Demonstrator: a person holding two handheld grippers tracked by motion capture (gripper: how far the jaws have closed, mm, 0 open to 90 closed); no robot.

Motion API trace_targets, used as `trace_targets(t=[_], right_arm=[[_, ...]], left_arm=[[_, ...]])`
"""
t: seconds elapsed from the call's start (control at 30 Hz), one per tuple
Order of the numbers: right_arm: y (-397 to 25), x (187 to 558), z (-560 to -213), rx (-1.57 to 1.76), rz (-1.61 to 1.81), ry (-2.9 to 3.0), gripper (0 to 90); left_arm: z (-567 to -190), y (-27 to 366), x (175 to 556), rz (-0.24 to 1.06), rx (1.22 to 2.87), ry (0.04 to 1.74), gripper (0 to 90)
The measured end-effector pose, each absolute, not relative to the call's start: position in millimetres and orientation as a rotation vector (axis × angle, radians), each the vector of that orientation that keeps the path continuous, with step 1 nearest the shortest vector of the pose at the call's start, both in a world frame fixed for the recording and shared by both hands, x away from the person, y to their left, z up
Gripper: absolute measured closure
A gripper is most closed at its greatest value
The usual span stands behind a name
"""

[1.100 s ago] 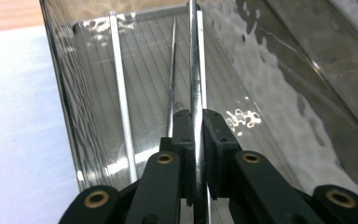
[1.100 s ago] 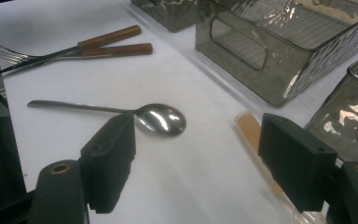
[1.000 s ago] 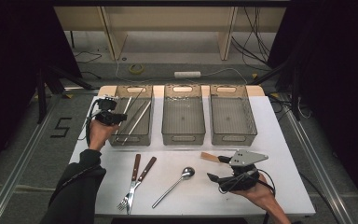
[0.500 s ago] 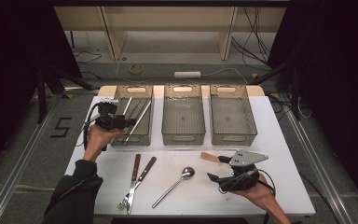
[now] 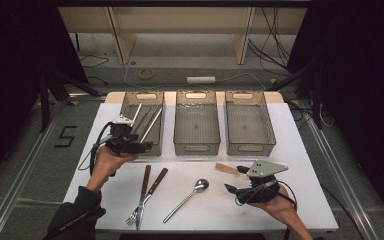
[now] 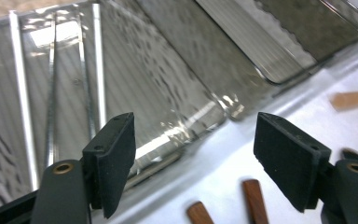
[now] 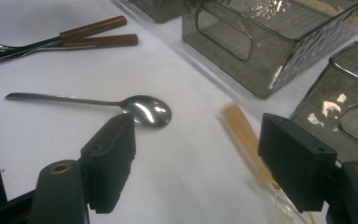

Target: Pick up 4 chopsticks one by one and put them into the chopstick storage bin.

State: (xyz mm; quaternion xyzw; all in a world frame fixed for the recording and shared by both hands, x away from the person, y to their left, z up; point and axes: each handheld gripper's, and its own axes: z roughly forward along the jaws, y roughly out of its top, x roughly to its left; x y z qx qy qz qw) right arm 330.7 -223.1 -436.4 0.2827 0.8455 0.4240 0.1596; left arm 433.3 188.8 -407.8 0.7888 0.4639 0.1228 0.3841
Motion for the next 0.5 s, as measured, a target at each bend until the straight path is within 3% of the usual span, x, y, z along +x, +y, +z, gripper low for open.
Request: trace_targets(t=[0.5], right_arm=[[-228, 335, -441, 0.846, 1.176, 2.412, 28.6]], left_arm=[[-419, 167, 397, 0.26, 2.023, 1.107, 23.6]])
